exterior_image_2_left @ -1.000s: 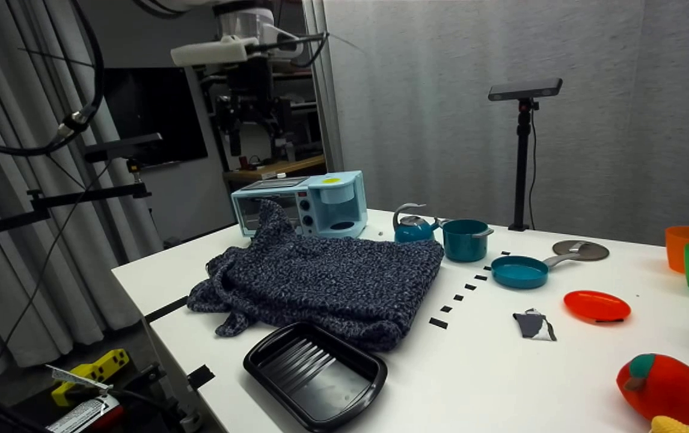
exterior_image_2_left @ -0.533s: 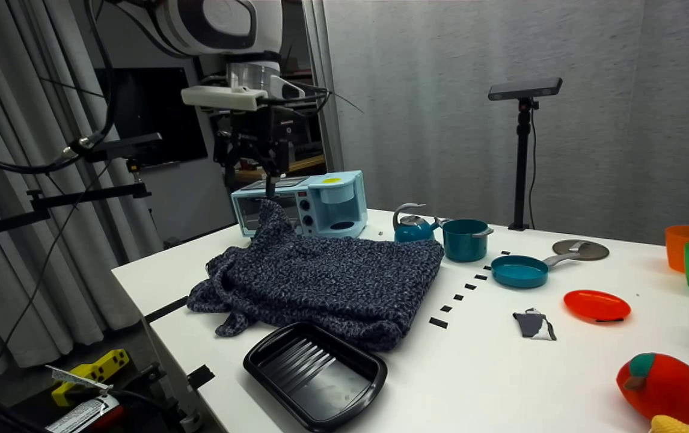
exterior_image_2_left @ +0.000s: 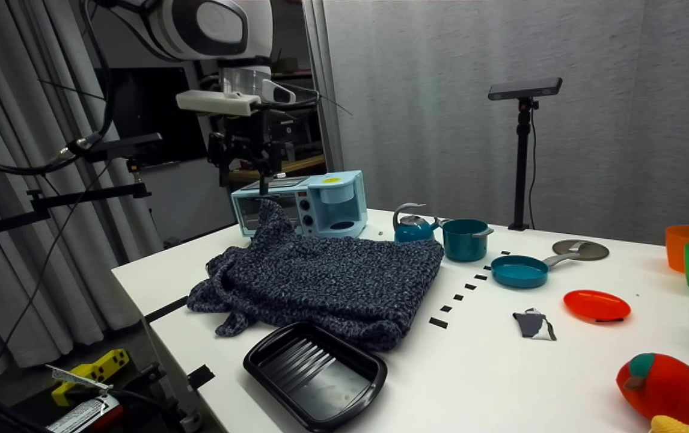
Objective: Fold the blanket
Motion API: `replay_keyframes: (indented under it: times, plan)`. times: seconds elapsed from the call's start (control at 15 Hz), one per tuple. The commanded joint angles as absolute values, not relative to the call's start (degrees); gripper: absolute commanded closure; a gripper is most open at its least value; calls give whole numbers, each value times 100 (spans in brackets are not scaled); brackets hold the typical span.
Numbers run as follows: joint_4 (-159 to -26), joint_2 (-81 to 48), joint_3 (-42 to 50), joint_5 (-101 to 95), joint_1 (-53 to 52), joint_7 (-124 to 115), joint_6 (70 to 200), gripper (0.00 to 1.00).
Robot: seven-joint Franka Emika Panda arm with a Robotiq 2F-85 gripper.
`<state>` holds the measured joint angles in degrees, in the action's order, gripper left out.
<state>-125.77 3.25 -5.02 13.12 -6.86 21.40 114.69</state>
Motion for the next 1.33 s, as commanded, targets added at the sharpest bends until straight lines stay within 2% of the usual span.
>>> replay_keyframes:
  times: [0.0,0.4,0.8,1.27]
  plan:
    - [-12594,193,-789,1700,-949,2330,12002,0]
    - [-12617,-203,-1353,1609,-1391,2311,13119,0]
    - [-12648,-750,-1521,1206,-1436,1980,14314,0]
    - [-12626,-693,-1561,1259,-1397,2070,14074,0]
